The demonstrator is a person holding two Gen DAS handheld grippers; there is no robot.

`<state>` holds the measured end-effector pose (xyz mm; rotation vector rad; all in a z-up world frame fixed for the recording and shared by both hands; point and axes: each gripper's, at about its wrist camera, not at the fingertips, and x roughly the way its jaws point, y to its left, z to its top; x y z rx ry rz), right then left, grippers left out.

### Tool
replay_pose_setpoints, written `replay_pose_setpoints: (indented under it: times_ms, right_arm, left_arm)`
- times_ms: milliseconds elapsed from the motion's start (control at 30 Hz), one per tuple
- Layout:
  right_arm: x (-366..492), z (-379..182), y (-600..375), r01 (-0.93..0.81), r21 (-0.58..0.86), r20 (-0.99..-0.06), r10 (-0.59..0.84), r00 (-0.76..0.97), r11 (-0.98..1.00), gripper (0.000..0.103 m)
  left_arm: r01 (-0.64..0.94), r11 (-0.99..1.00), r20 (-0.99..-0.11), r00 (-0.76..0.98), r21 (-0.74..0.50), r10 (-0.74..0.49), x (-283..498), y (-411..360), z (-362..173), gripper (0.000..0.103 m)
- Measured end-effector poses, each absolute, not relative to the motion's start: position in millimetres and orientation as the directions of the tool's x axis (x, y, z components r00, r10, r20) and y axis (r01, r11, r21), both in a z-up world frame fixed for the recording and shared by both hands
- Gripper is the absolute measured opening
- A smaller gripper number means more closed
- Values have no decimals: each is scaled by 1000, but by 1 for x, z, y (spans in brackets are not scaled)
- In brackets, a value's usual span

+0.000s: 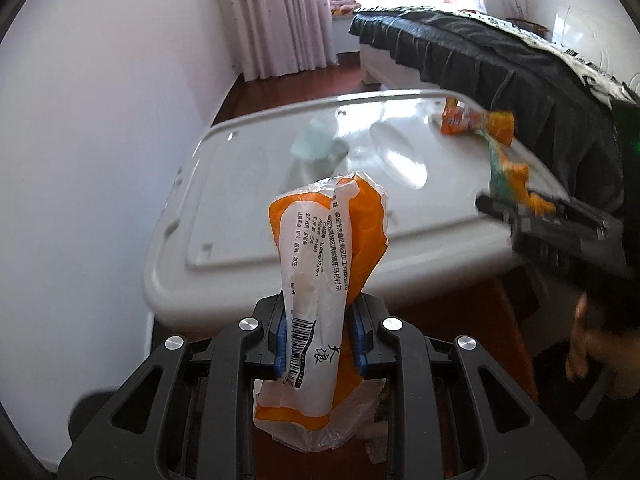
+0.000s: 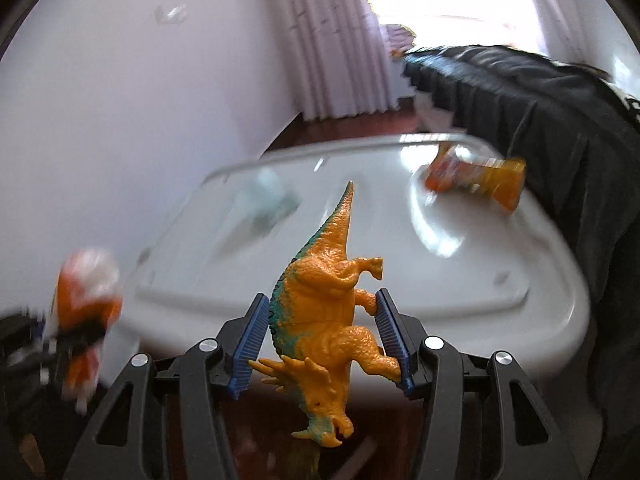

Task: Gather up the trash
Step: 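Move both tools over the bin and open them, dropping bag and dinosaur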

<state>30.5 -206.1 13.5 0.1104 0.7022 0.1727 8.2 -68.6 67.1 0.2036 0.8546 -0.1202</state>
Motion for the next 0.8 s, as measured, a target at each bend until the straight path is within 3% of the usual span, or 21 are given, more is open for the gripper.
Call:
replay_pose_setpoints:
  times_ms: [233, 533, 800]
  right_arm:
    - [-35, -26, -158, -220, 105, -724, 226, 651, 970, 54]
    - [-42, -58, -166, -113, 90, -819, 138, 557, 990, 54]
    - [-36, -74, -167, -86, 126, -854, 152, 497, 988, 54]
  left_arm:
    - [164, 984, -814, 580, 75, -35, -24, -49, 20, 23]
    - [93, 995, -955, 291, -24, -50, -20, -20, -82, 23]
    - [85, 996, -964, 263, -23, -45, -17, -21, -90, 25]
